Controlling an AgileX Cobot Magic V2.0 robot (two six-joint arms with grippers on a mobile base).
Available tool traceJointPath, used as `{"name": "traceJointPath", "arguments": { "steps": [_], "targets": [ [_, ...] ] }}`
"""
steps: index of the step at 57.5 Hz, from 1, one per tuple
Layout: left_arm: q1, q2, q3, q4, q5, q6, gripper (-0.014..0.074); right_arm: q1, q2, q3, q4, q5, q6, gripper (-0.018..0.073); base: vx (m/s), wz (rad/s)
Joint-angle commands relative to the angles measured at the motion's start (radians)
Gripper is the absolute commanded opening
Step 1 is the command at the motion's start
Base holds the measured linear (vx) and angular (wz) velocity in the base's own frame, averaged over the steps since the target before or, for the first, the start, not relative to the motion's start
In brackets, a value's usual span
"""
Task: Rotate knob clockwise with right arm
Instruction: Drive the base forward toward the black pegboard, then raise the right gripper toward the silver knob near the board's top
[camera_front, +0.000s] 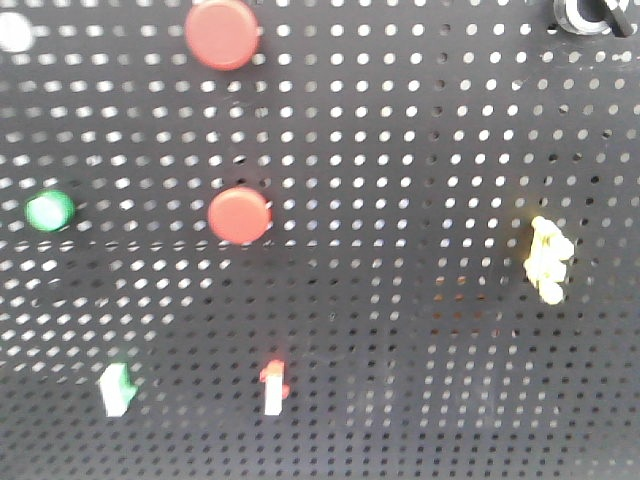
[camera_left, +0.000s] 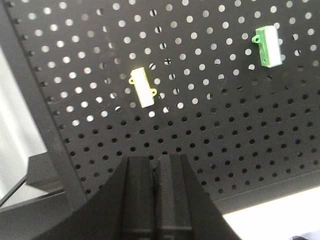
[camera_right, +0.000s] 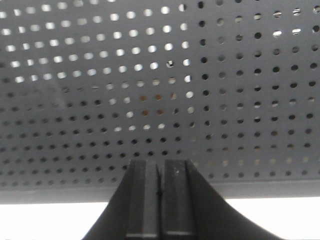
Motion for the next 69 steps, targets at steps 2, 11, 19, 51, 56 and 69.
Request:
{"name": "traceJointPath", "arguments": {
  "steps": [2, 11, 19, 51, 56, 69],
  "targets": [
    [-0.008, -0.017, 0.033, -0.005, -0.076, -0.004, -0.0006, -0.006, -0.012, 0.008, -0.009, -0.086, 0.002, -0.0007, 0.06, -0.04],
    [-0.008, -0.017, 0.033, -0.005, -0.076, -0.004, -0.0006, -0.006, -0.012, 0.008, -0.009, -0.086, 0.002, -0.0007, 0.04, -0.03],
    [-0.008, -0.017, 0.033, -0.005, -0.076, -0.004, -0.0006, -0.006, -0.012, 0.008, -0.009, -0.114, 0.002, -0.0007, 0.02, -0.02],
    [-0.008, -0.017, 0.033, -0.005, -0.076, -0.004, -0.0006, -0.005, 0.386, -0.788, -0.196, 0.074, 0.061, -0.0007, 0.0, 0.0],
    [-0.008, -0.017, 0.033, -0.005, -0.076, -0.004, -0.0006, -0.005, 0.533, -0.973, -0.202, 0.149, 0.061, -0.0007, 0.0, 0.0],
    [-0.008, -0.017, 0.033, -0.005, -0.076, -0.004, -0.0006, -0.005, 0.743, -1.222, -0.192, 0.202, 0.062, -0.0007, 0.0, 0.0]
  ]
}}
